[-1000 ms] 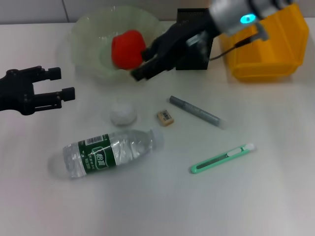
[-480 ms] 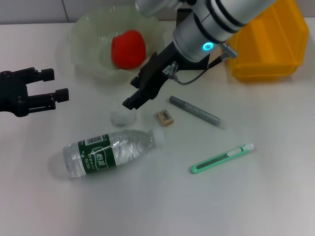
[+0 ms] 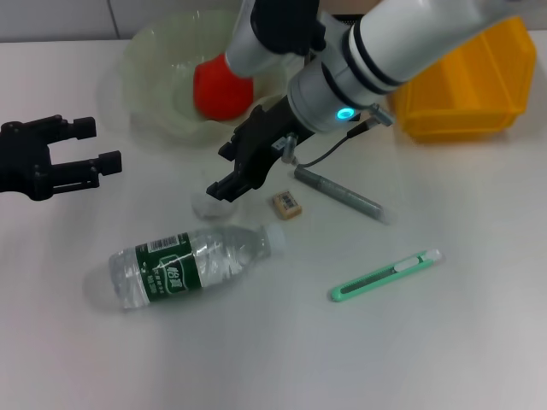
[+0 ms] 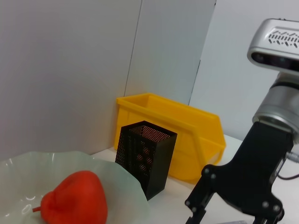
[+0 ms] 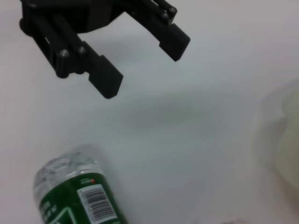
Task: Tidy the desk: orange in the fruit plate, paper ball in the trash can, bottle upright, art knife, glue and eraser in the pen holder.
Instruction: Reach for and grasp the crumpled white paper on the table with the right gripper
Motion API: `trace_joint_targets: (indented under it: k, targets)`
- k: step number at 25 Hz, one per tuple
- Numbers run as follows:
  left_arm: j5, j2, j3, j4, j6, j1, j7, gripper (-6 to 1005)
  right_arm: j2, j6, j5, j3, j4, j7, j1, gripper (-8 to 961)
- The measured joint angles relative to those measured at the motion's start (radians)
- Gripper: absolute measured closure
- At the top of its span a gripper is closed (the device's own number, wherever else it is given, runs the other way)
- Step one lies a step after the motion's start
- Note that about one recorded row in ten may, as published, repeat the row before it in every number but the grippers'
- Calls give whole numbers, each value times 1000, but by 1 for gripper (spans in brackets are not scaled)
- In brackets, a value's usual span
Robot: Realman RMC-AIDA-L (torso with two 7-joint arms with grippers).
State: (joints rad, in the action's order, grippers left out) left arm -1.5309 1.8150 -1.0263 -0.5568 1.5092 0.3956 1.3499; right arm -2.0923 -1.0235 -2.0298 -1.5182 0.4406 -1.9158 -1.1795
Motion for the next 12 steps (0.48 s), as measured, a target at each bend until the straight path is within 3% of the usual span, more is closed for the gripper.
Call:
trace_joint_targets:
  k: [7, 12]
  targets:
    - [0, 9, 12, 0, -5, 0, -10, 215, 0, 115, 165, -162, -4, 58, 33, 315]
    - [0, 17, 13, 0, -11, 3, -12, 214, 0, 143, 221, -207, -34, 87, 38, 317]
